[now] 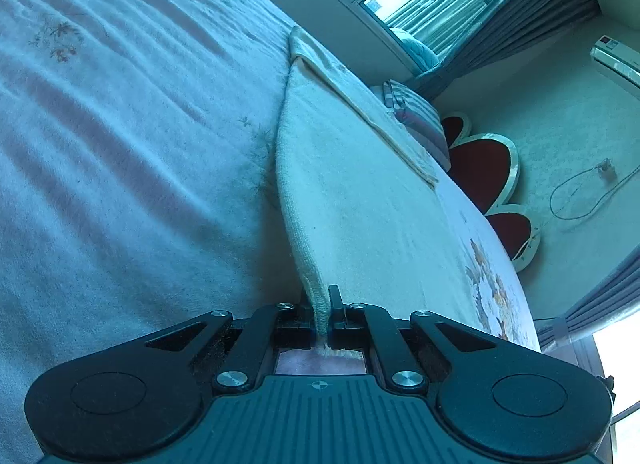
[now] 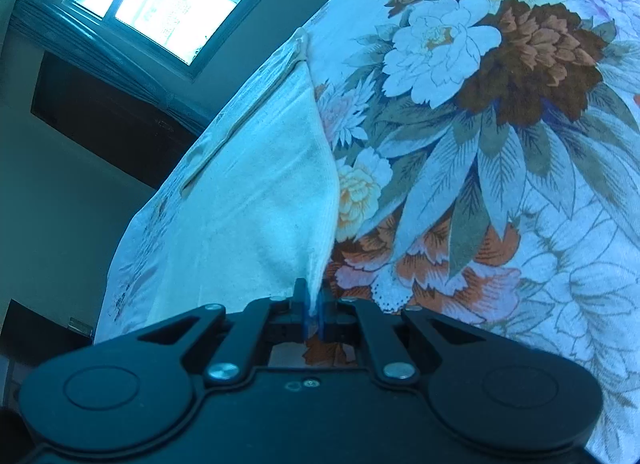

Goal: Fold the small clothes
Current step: 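Lift the hem with both grippers and fold it toward the collar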

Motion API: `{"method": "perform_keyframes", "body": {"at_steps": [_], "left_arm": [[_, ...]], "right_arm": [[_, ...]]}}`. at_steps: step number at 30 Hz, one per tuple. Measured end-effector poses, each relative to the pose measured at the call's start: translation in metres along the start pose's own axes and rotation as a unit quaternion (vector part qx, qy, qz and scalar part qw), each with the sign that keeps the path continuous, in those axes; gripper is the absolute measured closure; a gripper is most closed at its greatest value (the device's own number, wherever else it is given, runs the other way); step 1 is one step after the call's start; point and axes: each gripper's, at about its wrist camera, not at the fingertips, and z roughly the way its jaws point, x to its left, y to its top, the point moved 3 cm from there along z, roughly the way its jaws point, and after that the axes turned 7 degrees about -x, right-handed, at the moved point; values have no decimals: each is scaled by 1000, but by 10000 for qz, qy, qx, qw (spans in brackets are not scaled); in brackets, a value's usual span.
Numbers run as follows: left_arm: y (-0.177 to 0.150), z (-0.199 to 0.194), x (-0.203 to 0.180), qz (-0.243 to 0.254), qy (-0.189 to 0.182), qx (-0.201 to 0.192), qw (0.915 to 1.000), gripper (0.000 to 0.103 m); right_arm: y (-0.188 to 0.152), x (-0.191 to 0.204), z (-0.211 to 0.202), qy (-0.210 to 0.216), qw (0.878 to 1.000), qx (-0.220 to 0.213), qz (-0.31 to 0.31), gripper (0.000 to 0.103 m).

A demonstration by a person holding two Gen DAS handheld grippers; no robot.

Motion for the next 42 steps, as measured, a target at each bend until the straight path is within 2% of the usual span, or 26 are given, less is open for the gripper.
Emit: {"method": "perform_keyframes", "body": {"at_steps": [6, 11, 15, 24, 28, 33, 38, 42], "left_arm": [[17, -6, -14, -57, -199, -194, 9996, 99], [40, -14, -33, 4, -472, -429, 9980, 99], [75, -6, -53, 107, -596, -631, 9962, 99], [166, 41, -87, 222, -682, -904, 9933, 99], [204, 83, -93, 290, -641, -937, 9931, 99], [256, 159, -91, 404, -431, -853, 9946, 99], [296, 244, -73, 497, -140, -673, 9964, 99], [315, 307, -52, 379, 130, -486, 9980, 99]], "right_arm": [[8, 14, -4, 102, 9997, -193, -101, 98], [27, 39, -14, 212, 9975, -476, -476, 98], [59, 64, -12, 349, 9946, -709, -678, 98], [145, 122, 28, 480, 9877, -940, -1155, 98], [188, 134, 65, 553, 9857, -961, -1271, 98], [246, 136, 142, 546, 9852, -817, -1404, 98], [295, 117, 232, 503, 9885, -570, -1311, 98], [314, 92, 302, 395, 9921, -242, -1169, 98]]}}
